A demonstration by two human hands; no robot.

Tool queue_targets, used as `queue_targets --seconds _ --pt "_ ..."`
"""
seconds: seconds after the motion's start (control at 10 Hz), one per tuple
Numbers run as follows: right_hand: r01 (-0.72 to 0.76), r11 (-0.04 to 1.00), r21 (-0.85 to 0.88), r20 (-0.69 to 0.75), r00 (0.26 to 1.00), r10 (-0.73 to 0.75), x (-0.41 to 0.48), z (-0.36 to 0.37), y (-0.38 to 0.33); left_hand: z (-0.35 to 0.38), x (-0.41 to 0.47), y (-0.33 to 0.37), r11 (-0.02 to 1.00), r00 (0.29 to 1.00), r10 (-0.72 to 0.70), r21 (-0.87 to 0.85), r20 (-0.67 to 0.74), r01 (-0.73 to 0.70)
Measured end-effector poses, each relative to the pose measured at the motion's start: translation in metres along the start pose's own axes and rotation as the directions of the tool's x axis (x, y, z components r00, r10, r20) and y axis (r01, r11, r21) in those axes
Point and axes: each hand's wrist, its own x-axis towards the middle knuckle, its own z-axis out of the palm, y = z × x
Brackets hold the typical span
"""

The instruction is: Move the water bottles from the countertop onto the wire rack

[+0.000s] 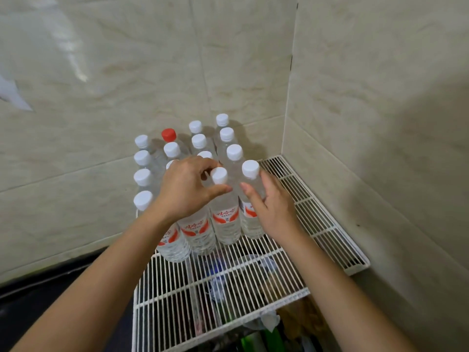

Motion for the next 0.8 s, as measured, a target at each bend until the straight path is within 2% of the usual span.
queue_targets --seconds 0.2,0.4,0.5,0.7,0.8 --pt "0.045 0.998 -0.054 -0.077 0.996 -0.049 -0.001 0.008 -0.008 -0.005 -0.005 0.005 0.998 0.997 -0.069 -0.012 0.022 0.069" --pt "0.056 0.998 -0.030 -0.087 0.995 -0.058 0.003 0.015 -0.017 -0.008 -0.010 0.003 0.991 0.992 -0.127 -0.038 0.028 0.128" --pt "0.051 0.998 -0.040 -0.068 0.996 -0.054 0.001 0.012 -0.015 -0.010 -0.009 0.005 0.994 0.992 -0.109 -0.009 0.068 0.110" --pt "-0.051 0.993 0.108 0.053 0.998 0.045 0.003 -0.003 -0.018 -0.018 -0.013 0.008 0.995 0.989 -0.091 0.046 0.114 0.086" --pt "-0.062 0.989 0.131 0.041 0.998 0.057 -0.004 -0.011 -0.022 -0.025 -0.025 0.015 0.995 0.993 0.017 0.104 -0.120 -0.005"
